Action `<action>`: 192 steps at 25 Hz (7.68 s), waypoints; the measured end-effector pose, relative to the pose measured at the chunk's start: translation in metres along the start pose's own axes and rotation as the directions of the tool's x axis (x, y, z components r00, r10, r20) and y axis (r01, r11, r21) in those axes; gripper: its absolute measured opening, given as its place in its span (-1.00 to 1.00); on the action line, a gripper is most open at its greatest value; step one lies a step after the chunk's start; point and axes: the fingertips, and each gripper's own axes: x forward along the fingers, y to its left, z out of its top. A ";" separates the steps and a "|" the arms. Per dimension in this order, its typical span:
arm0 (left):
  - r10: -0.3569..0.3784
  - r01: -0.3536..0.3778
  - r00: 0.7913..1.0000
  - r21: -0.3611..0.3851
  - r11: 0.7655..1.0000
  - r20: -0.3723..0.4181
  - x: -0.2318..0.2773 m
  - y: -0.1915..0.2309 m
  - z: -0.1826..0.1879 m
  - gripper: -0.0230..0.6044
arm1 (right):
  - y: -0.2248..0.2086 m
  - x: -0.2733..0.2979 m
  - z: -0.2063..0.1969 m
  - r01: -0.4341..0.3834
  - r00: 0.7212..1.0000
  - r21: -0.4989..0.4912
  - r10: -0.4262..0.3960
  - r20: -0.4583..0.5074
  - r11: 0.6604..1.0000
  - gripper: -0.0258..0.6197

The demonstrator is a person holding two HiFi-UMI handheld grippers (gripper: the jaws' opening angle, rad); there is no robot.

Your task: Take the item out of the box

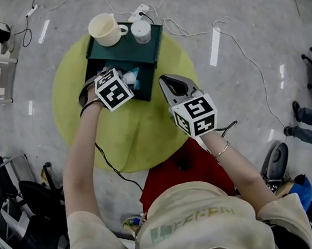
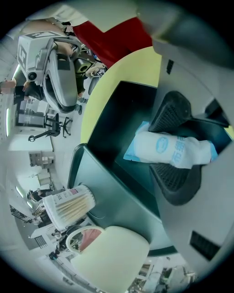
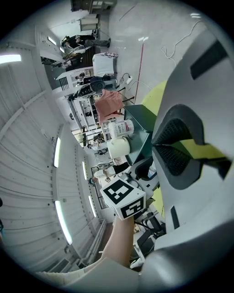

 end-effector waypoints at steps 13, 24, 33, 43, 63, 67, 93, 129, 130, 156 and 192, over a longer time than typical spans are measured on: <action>-0.013 0.013 1.000 0.011 1.000 -0.008 0.005 0.001 0.000 -0.25 | 0.001 0.004 -0.004 0.000 1.000 -0.004 0.000 -0.016 1.000 -0.81; 0.084 -0.084 0.996 0.027 0.996 0.003 0.001 0.000 0.003 -0.29 | 0.006 -0.003 -0.005 0.002 1.000 -0.014 -0.002 -0.019 1.000 -0.81; 0.140 -0.140 0.990 0.016 0.990 0.001 -0.001 0.002 0.005 -0.29 | 0.009 -0.007 -0.007 0.003 1.000 -0.021 -0.004 -0.019 1.000 -0.81; 0.200 -0.198 0.979 -0.041 0.979 0.046 -0.016 0.003 0.009 -0.29 | 0.014 -0.018 -0.007 0.008 1.000 -0.035 -0.008 -0.013 0.999 -0.81; 0.384 -0.363 0.911 -0.152 0.920 0.151 -0.067 -0.001 0.018 -0.30 | 0.034 -0.042 -0.005 -0.003 1.000 -0.056 0.004 0.024 0.998 -0.81; 0.419 -0.388 0.893 -0.189 0.902 0.165 -0.080 -0.006 0.014 -0.30 | 0.039 -0.050 -0.001 -0.003 0.999 -0.058 0.005 0.038 0.998 -0.81; 0.623 -0.399 0.738 -0.577 0.713 0.259 -0.179 -0.054 -0.025 -0.30 | 0.096 -0.089 0.020 -0.053 0.991 -0.128 0.068 0.112 0.990 -0.81; 0.762 -0.323 0.562 -0.763 0.560 0.321 -0.263 -0.148 -0.086 -0.30 | 0.186 -0.138 0.018 -0.086 0.976 -0.189 0.121 0.183 0.978 -0.81; 0.766 -0.320 0.557 -0.768 0.555 0.321 -0.265 -0.151 -0.087 -0.30 | 0.188 -0.140 0.019 -0.088 0.975 -0.190 0.123 0.185 0.978 -0.81; 0.865 -0.248 0.420 -0.881 0.402 0.276 -0.306 -0.223 -0.135 -0.30 | 0.229 -0.174 0.011 -0.124 0.960 -0.216 0.172 0.221 0.968 -0.81; 0.920 -0.144 0.320 -0.948 0.283 0.226 -0.318 -0.297 -0.195 -0.30 | 0.276 -0.203 -0.009 -0.090 0.946 -0.252 0.162 0.282 0.964 -0.81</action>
